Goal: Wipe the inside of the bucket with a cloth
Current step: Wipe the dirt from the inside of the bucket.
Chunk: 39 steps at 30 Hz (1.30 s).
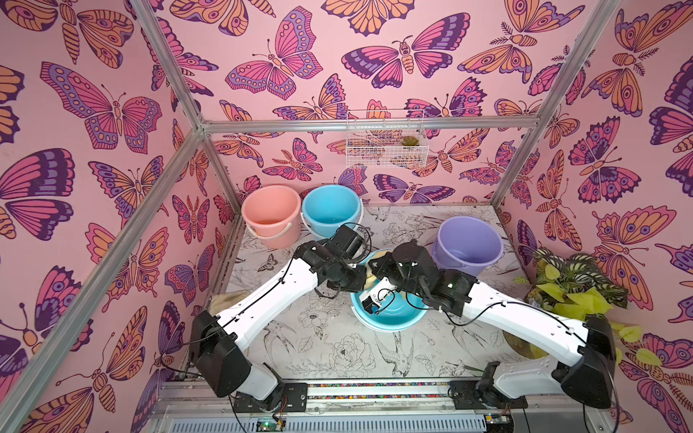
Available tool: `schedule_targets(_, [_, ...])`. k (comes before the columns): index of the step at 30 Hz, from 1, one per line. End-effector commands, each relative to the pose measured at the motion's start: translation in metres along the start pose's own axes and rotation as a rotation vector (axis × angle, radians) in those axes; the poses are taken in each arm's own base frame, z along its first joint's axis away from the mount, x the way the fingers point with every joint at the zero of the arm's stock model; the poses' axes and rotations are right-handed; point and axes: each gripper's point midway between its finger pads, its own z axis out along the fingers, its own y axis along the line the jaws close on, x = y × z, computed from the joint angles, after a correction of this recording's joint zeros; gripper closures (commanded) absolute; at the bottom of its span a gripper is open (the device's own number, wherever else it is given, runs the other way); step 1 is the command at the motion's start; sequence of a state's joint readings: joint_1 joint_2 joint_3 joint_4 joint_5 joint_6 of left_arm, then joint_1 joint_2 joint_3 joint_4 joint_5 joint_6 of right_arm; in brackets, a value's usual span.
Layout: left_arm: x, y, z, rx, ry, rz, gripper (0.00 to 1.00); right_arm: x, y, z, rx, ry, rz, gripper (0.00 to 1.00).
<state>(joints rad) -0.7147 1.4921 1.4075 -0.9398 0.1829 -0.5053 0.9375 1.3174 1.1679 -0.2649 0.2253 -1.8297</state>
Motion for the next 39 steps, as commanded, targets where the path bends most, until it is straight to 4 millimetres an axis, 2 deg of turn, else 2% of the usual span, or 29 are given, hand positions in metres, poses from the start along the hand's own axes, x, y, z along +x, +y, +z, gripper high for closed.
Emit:
schedule_targets(1, [0.001, -0.010, -0.009, 0.045, -0.017, 0.026, 1.00, 0.025, 0.003, -0.026, -0.011, 0.114, 0.053, 1.00])
schedule_targets(7, [-0.001, -0.010, -0.012, 0.042, -0.030, 0.032, 1.00, 0.034, 0.037, -0.053, -0.099, 0.180, 0.109, 1.00])
schedule_targets(12, [-0.003, -0.009, -0.012, 0.038, -0.035, 0.032, 1.00, 0.023, 0.070, -0.074, -0.196, 0.165, 0.161, 1.00])
schedule_targets(16, [-0.005, -0.009, -0.013, 0.034, -0.041, 0.033, 1.00, 0.004, 0.091, -0.087, -0.280, 0.118, 0.207, 1.00])
schedule_targets(23, [-0.008, -0.008, -0.013, 0.023, -0.052, 0.026, 1.00, -0.049, 0.122, -0.109, -0.445, -0.054, 0.347, 1.00])
schedule_targets(29, [-0.009, -0.010, -0.012, 0.029, -0.049, 0.028, 1.00, -0.098, 0.107, -0.108, -0.448, -0.242, 0.487, 1.00])
schedule_targets(35, [-0.008, -0.011, -0.014, 0.033, -0.052, 0.024, 1.00, -0.143, 0.075, -0.081, -0.363, -0.411, 0.588, 1.00])
schedule_targets(39, [-0.004, -0.009, -0.014, 0.034, -0.044, 0.011, 1.00, -0.159, 0.045, -0.056, -0.226, -0.480, 0.626, 1.00])
